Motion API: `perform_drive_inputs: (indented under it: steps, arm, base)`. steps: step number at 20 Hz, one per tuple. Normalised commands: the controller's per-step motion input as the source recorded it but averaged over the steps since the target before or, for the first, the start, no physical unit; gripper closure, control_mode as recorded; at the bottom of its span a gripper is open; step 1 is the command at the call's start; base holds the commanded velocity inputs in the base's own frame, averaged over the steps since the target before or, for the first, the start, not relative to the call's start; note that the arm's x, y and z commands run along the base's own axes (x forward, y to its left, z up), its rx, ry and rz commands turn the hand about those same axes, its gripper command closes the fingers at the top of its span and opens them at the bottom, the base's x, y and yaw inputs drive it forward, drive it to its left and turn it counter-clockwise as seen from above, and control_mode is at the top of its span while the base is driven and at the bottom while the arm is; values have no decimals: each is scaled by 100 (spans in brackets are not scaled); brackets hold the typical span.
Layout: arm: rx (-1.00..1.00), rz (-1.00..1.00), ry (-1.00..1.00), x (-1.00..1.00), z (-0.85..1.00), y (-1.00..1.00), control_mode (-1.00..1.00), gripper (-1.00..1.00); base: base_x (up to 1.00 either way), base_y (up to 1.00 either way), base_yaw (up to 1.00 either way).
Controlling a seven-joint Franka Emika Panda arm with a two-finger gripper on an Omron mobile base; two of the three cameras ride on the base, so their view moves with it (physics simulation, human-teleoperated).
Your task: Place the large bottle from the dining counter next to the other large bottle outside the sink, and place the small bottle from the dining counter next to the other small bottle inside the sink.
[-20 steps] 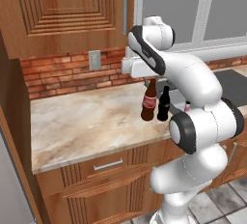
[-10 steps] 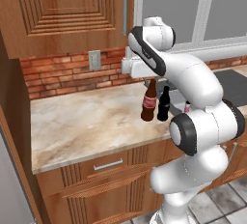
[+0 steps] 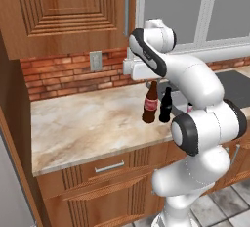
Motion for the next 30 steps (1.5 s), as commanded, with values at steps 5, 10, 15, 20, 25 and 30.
perform_drive_inputs:
  steps: [5,10,15,20,25,30]
  arm:
    - [0,0,-3,38,-21,1,-100,100]
    - [-2,0,-4,20,-31,0,-100,100]
    - [-7,-2,0,12,-28,0,-100,100]
    - [-8,-1,0,39,-21,0,-100,100]
    - [-4,0,0,52,0,0,-100,100]
    - [0,0,0,66,0,0,-100,100]
  base:
    - [0,0,0]
    - [0,0,0]
    - [0,0,0]
    - [0,0,0]
    - [0,0,0]
    - [0,0,0]
